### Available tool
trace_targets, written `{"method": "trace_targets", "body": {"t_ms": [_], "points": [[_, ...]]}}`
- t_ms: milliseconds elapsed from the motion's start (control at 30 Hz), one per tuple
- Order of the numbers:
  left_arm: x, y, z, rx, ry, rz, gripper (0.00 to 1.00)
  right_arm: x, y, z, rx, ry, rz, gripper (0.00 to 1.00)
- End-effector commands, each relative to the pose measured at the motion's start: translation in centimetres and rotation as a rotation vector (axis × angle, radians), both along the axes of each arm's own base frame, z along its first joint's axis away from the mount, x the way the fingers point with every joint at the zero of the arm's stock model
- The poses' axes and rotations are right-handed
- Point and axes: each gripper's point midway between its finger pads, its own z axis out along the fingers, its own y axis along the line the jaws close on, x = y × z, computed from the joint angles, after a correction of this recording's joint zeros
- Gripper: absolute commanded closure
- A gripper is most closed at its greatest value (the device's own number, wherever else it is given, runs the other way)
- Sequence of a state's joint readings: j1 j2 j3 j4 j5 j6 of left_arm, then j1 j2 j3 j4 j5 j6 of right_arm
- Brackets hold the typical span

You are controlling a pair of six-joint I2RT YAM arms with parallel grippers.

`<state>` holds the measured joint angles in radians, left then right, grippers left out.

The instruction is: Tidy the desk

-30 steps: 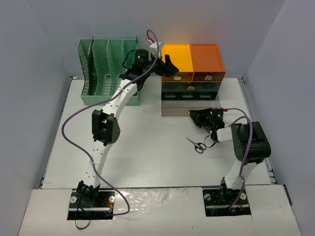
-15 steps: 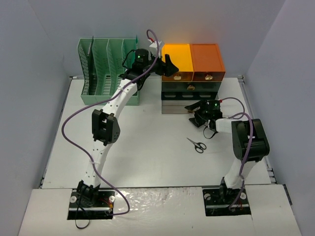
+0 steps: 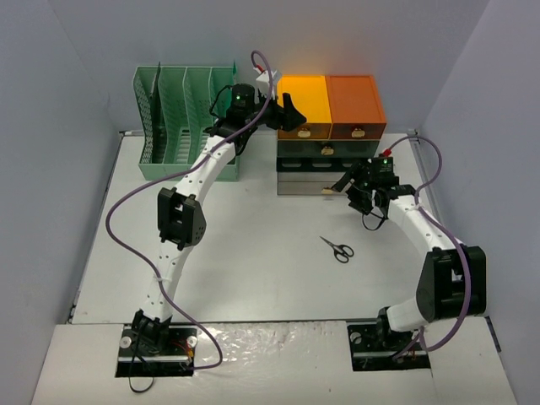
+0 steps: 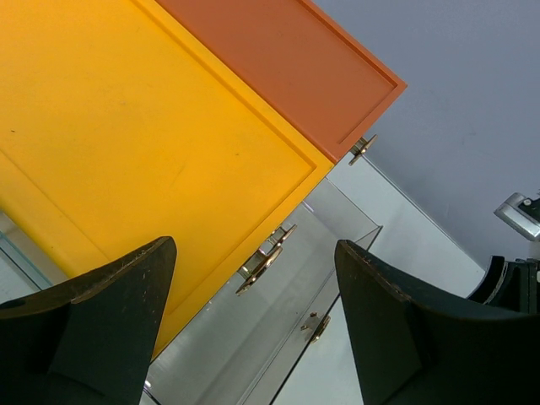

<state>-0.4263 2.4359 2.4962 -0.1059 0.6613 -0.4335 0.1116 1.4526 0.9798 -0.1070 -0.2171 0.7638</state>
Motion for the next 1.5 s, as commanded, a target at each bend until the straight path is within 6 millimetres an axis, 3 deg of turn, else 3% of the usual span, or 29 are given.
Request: {"method": "trace_targets", "body": {"t_ms": [0, 100, 267, 400, 600, 1200, 1467], "points": [[-1.0, 0.7, 2.6, -0.018, 0.014, 0.008, 0.27, -6.1, -2.1, -5.0, -0.271, 0.302, 0.229, 0.28], [-1.0, 0.8, 2.4, -0.018, 0.018, 0.006, 0.27, -8.5, -3.4, -6.7, -0.406, 0.429, 0.334, 0.30], [-1.1, 0.7, 2.3, -0.020, 0.021, 0.000, 0.27, -9.8, -3.6, -6.1, -0.520, 0.493, 0.429, 0.31], [-1.2, 0.7, 2.5, -0.023, 0.018, -0.004, 0.26, -10.2, -2.9, -5.4, -0.564, 0.485, 0.443, 0.33], [-1.2, 1.0, 2.6, -0.021, 0.017, -0.003, 0.27, -12.2, -1.9, -6.5, -0.612, 0.512, 0.503, 0.36], [-1.7, 1.3, 3.5, -0.015, 0.005, -0.001, 0.27, -13.0, -1.3, -10.9, -0.695, 0.632, 0.576, 0.35], [-1.8, 1.5, 3.3, -0.007, 0.007, 0.001, 0.27, -13.5, -1.2, -11.3, -0.686, 0.637, 0.561, 0.36]]}}
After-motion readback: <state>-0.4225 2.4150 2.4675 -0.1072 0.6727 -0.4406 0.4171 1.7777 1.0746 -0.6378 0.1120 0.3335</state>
